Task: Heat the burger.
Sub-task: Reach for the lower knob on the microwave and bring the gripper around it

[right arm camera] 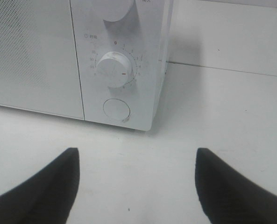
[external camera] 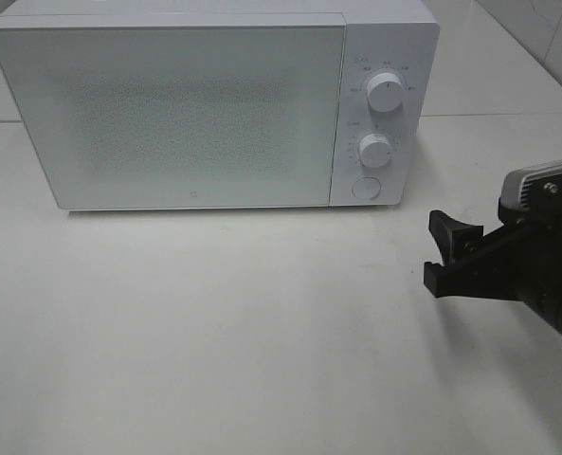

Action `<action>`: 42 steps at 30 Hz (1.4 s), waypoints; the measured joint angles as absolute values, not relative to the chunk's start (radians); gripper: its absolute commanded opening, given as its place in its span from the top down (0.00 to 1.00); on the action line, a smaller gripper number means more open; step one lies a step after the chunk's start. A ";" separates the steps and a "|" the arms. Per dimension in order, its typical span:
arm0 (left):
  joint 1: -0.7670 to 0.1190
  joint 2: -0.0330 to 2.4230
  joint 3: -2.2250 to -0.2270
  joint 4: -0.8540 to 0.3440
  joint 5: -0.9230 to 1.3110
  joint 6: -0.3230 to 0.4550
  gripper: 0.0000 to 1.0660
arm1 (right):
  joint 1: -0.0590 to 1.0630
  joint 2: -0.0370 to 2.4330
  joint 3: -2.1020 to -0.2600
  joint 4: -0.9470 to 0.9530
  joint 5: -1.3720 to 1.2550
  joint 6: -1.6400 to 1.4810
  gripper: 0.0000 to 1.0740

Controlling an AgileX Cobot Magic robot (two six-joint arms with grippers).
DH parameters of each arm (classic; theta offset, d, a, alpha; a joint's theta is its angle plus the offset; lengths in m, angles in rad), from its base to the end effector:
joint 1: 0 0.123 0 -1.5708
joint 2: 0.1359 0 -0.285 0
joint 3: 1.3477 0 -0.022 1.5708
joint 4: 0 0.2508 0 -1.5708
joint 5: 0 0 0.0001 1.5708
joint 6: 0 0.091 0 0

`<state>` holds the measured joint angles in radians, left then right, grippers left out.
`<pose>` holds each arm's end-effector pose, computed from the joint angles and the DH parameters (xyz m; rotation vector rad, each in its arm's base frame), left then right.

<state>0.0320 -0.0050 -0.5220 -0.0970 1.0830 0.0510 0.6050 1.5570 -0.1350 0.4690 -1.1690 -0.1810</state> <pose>-0.0091 -0.0081 0.2818 0.0267 2.0362 -0.0638 0.1825 0.0802 0.1499 -0.2115 1.7480 0.0687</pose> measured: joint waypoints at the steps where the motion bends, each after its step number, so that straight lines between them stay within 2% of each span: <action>1: 0.032 -0.005 -0.522 -0.097 1.083 0.051 0.07 | 0.632 1.580 -0.136 0.501 -1.185 -0.183 0.36; 2: 0.032 -0.005 -0.522 -0.097 1.083 0.051 0.07 | 0.632 1.580 -0.136 0.501 -1.185 -0.183 0.36; 4: 0.032 -0.005 -0.522 -0.097 1.083 0.051 0.07 | 0.719 1.646 -0.154 0.613 -1.196 -0.184 0.36; 6: 0.032 -0.005 -0.522 -0.097 1.083 0.051 0.07 | 0.750 1.670 -0.177 0.651 -1.199 -0.184 0.36; 12: 0.032 -0.005 -0.522 -0.097 1.083 0.051 0.07 | 0.796 1.715 -0.261 0.713 -1.201 -0.185 0.36; 24: 0.032 -0.005 -0.522 -0.097 1.083 0.051 0.07 | 0.798 1.722 -0.370 0.791 -1.203 -0.242 0.36; 31: 0.032 -0.005 -0.521 -0.097 1.083 0.051 0.07 | 0.749 1.730 -0.467 0.793 -1.207 -0.289 0.25; 42: 0.032 -0.005 -0.521 -0.097 1.083 0.051 0.07 | 0.715 1.863 -0.571 0.795 -1.210 -0.289 0.29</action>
<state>0.0320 -0.0050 -0.5210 -0.0970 1.0830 0.0510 0.7150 1.8630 -0.5710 0.7950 -1.2100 -0.2890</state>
